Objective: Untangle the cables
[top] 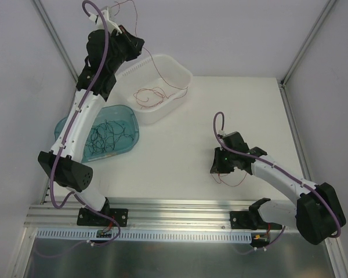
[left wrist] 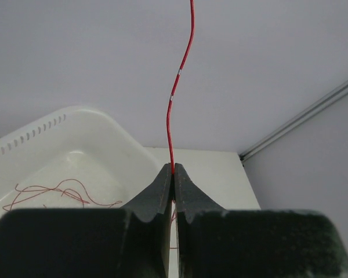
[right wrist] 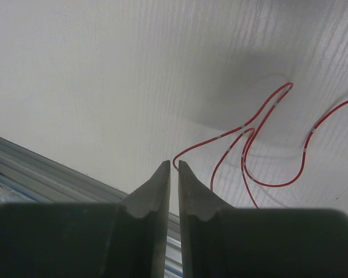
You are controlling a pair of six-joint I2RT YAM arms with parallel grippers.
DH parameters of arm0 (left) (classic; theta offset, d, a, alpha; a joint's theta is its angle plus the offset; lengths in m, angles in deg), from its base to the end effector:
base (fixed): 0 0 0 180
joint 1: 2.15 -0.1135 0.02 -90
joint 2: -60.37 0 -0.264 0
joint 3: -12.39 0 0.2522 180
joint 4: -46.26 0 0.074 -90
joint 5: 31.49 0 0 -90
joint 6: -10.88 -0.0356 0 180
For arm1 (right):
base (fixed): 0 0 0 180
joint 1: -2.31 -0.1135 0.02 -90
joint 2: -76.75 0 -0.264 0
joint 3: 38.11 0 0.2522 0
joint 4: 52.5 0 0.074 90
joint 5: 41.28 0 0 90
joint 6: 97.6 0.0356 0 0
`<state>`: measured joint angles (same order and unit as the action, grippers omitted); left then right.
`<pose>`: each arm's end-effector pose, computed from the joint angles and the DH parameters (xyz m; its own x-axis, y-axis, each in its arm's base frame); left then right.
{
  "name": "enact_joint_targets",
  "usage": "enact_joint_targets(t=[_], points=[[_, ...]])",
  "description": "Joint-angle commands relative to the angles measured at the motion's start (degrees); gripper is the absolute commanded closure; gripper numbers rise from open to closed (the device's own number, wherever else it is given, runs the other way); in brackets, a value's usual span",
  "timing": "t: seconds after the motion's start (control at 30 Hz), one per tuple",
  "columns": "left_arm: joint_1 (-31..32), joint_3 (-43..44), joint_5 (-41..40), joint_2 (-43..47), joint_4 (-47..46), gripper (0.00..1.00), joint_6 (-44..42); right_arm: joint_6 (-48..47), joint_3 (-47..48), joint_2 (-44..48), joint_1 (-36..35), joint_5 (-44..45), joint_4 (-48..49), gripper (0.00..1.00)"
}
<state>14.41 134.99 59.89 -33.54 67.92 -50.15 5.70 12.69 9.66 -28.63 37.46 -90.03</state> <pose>0.3525 -0.1057 0.5114 -0.0465 -0.4913 -0.8697 0.3261 0.8155 -0.4781 0.1882 0.1209 0.1980 -0.8125 -0.2240 -0.5382 -0.4277 0.8564 0.2892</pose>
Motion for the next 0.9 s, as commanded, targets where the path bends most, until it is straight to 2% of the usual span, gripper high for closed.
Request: enact_joint_targets(t=[0.0,0.2,0.57,0.77,0.87], points=[[-0.73,2.78,4.21,0.75,-3.68,1.0,3.34,0.15,1.2,0.64,-0.35,0.81,0.22,0.87],[-0.39,3.14,18.29,-1.45,-5.79,1.0,11.98,0.5,1.02,0.21,-0.53,0.81,0.39,0.87],[4.53,-10.13,20.93,-3.12,-5.97,1.0,11.54,0.5,0.93,0.91,-0.79,1.34,-0.05,0.87],[7.79,-9.87,26.2,-4.09,-6.23,1.0,13.39,0.67,0.84,0.64,-0.97,1.33,0.21,0.87],[8.67,-8.3,25.26,-3.74,-6.41,1.0,12.78,0.67,1.02,0.82,-1.14,1.34,0.21,0.87]])
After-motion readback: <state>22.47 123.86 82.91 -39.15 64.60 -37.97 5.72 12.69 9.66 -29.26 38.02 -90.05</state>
